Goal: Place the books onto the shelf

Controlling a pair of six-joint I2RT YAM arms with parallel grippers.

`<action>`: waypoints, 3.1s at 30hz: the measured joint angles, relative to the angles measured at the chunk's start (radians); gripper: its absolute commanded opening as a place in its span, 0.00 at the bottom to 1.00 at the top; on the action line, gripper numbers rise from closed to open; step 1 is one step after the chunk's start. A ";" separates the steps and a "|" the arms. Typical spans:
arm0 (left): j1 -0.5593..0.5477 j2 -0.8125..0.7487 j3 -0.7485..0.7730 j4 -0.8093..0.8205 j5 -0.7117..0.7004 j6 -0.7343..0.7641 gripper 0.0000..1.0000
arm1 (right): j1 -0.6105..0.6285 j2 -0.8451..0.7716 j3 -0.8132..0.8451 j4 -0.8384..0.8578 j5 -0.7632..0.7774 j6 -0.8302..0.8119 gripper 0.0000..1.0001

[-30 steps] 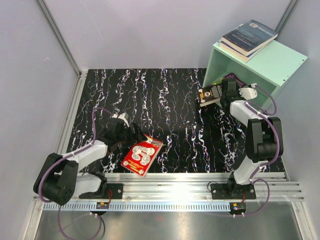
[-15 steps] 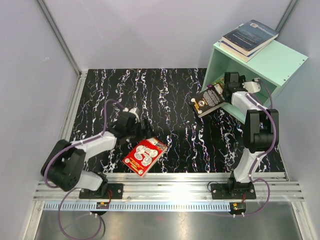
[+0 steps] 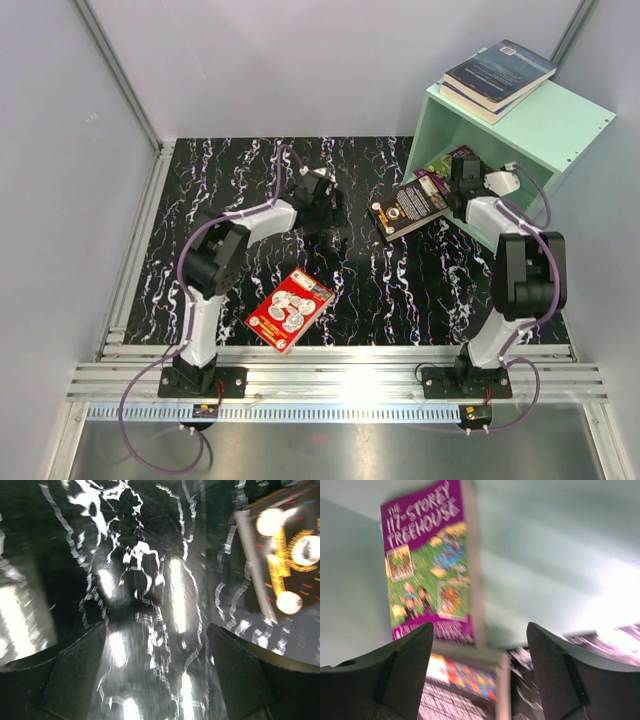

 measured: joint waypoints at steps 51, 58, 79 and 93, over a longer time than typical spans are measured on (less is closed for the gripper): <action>-0.238 0.615 0.929 -0.129 -0.164 -0.278 0.07 | 0.016 -1.328 -0.494 -0.620 -0.357 -0.171 0.57; -0.241 0.689 0.966 0.145 -0.175 -0.385 0.44 | 0.016 -1.384 -0.494 -0.650 -0.373 -0.194 0.58; -0.143 -0.194 -0.137 0.365 -0.112 -0.228 0.98 | 0.041 -1.042 -0.563 -0.362 -0.573 -0.206 0.79; 0.029 -0.884 -0.802 -0.095 -0.238 -0.081 0.99 | 0.896 -0.636 -0.738 0.106 -0.598 0.110 0.88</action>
